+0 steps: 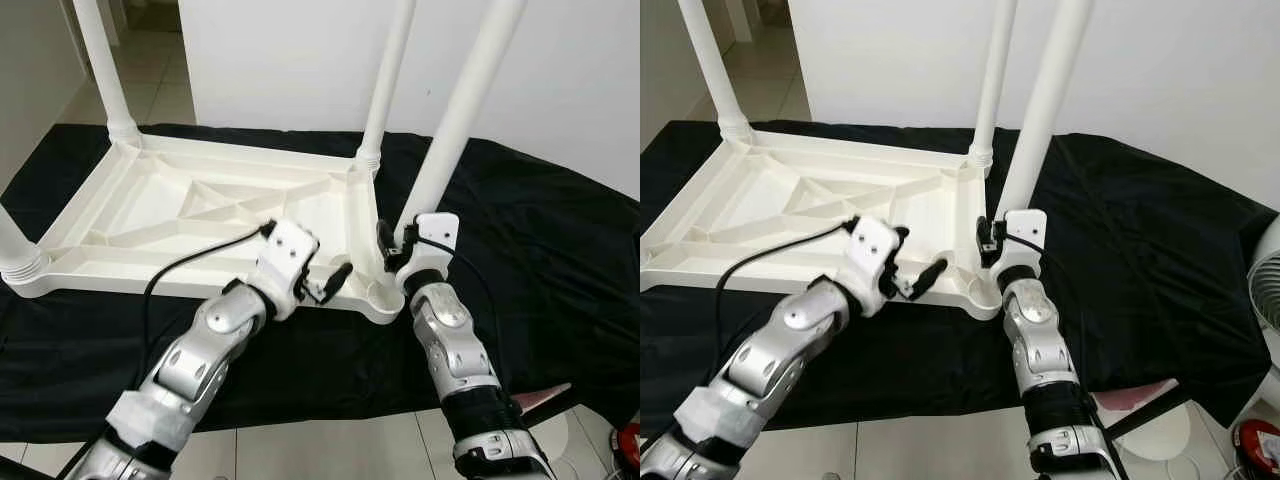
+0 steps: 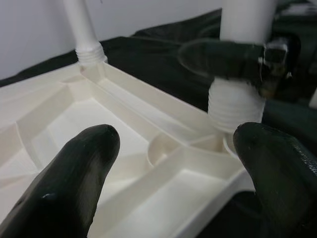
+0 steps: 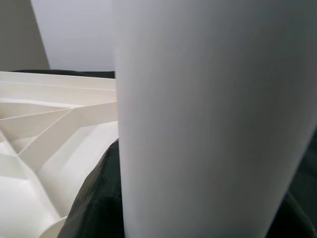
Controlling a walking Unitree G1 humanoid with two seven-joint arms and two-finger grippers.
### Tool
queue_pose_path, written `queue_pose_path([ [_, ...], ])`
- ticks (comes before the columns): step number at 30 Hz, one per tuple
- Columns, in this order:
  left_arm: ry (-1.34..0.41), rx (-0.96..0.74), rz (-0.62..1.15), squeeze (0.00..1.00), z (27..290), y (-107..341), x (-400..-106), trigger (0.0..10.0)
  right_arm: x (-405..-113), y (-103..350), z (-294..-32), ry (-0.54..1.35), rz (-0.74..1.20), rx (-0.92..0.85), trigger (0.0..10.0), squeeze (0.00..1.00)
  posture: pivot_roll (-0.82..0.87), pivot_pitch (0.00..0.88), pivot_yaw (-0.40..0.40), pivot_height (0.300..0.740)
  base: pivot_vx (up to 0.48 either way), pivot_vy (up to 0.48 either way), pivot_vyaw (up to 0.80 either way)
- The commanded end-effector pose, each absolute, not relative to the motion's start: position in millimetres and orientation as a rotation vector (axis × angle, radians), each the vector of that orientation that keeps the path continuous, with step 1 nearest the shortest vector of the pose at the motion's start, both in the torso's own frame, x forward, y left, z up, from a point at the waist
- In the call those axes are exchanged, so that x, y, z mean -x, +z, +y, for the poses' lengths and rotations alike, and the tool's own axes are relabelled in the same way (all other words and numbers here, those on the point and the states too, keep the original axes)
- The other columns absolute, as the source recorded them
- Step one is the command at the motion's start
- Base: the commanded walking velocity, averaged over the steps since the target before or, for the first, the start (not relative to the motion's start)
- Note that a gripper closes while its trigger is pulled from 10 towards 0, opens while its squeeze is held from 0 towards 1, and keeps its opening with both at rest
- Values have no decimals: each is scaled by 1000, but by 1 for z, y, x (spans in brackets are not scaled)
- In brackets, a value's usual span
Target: Building children table
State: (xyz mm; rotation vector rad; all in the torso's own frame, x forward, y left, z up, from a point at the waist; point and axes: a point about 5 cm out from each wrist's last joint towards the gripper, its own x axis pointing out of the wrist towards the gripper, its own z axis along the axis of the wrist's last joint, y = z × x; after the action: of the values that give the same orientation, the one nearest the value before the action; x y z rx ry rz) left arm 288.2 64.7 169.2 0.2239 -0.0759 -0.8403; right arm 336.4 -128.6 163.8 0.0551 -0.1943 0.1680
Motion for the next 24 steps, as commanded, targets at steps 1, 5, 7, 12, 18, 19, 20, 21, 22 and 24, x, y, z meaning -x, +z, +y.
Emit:
queue_pose_path([
  [1,-917,-245,-87,0,59,168,-280,10000,-334,167,-126,210,-214,-61,10000,0,82,37,-56,740,0,0,0],
  [5,-929,-271,-83,0,59,163,-277,10000,-330,166,-122,256,-219,-60,10000,0,80,43,-58,740,0,0,0],
  [7,-934,-283,-84,0,60,162,-277,10000,-327,165,-119,287,-221,-57,10000,0,79,47,-57,740,0,0,0],
  [12,-942,-287,-82,0,62,161,-278,10000,-323,163,-116,333,-226,-54,10000,0,76,52,-57,740,0,0,0],
  [18,-942,-294,-84,0,65,163,-278,10000,-314,151,-121,391,-207,-19,10000,0,72,63,-55,740,0,0,0],
  [19,-942,-294,-84,0,65,163,-278,10000,-314,151,-121,391,-207,-19,10000,0,72,63,-55,740,0,0,0],
  [20,-943,-294,-86,0,65,163,-278,10000,-314,150,-122,393,-204,-17,10000,0,72,65,-55,740,0,0,0],
  [21,-943,-294,-87,0,66,163,-278,10000,-313,149,-123,396,-202,-16,10000,0,70,66,-53,740,0,0,0],
  [22,-943,-294,-87,0,66,163,-278,10000,-313,149,-123,396,-202,-16,10000,0,70,66,-53,740,0,0,0],
  [24,-945,-294,-88,0,66,164,-278,10000,-312,146,-128,400,-198,-8,10000,0,70,68,-50,740,0,0,0],
])
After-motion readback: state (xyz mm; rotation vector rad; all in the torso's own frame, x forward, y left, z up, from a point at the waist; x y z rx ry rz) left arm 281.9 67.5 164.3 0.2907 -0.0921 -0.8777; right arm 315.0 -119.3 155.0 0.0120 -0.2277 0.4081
